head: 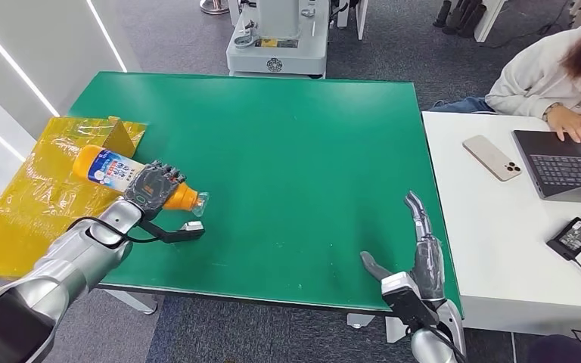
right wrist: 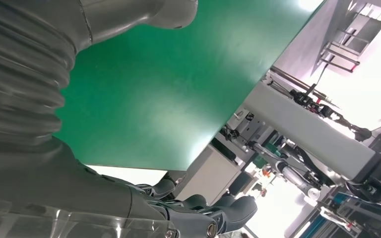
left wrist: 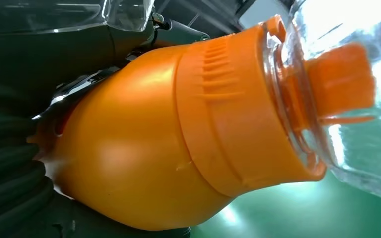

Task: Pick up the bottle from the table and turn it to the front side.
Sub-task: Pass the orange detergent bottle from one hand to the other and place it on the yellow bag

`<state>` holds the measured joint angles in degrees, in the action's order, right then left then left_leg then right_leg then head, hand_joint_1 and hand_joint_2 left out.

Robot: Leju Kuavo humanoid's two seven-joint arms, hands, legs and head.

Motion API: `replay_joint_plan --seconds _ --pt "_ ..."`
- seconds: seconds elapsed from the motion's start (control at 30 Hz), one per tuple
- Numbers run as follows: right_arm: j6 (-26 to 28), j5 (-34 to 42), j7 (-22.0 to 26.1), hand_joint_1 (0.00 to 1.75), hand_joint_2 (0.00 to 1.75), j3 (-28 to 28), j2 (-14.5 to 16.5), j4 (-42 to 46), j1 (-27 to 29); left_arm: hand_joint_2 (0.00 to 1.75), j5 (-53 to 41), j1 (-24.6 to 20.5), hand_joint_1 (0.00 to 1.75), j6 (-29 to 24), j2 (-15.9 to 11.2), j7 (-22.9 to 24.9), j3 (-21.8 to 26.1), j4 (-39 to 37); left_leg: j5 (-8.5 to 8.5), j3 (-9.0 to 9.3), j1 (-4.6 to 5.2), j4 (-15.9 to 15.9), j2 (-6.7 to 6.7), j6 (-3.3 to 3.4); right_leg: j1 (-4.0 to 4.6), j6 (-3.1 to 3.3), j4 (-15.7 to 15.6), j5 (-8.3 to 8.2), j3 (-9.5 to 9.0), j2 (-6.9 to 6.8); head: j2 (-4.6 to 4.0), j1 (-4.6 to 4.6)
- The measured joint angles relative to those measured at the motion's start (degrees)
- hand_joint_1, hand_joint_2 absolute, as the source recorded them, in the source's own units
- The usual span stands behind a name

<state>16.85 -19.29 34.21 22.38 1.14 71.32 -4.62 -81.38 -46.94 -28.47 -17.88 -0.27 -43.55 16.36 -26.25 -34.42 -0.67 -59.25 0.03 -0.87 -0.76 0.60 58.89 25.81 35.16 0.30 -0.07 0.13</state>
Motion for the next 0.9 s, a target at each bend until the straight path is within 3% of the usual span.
replay_joint_plan --seconds 0.37,0.6,0.9 --pt "-0.7 -0.3 -0.3 0.00 1.75 0.2 0.0 -0.1 0.0 1.75 8.7 0.0 1.75 -0.3 -0.8 -8.0 6.2 -0.3 0.00 0.00 0.00 0.0 -0.01 0.00 -0.01 0.00 0.0 0.00 0.00 -0.01 0.00 0.00" --pt "-1.2 -0.3 -0.3 0.00 1.75 0.4 0.0 -0.3 0.0 1.75 9.6 -1.9 1.75 2.0 -1.2 -8.6 9.5 -0.3 0.01 0.00 -0.01 0.0 -0.01 -0.01 0.00 0.00 0.0 0.00 0.00 -0.02 0.00 0.01" --pt "-1.4 0.1 -0.5 0.00 1.75 1.2 0.0 -0.8 -0.4 1.75 6.9 -2.8 1.75 7.7 -1.0 -8.0 10.0 -0.3 0.01 -0.01 0.00 0.0 -0.01 -0.01 0.00 0.00 0.0 -0.01 0.00 -0.02 0.00 0.01"
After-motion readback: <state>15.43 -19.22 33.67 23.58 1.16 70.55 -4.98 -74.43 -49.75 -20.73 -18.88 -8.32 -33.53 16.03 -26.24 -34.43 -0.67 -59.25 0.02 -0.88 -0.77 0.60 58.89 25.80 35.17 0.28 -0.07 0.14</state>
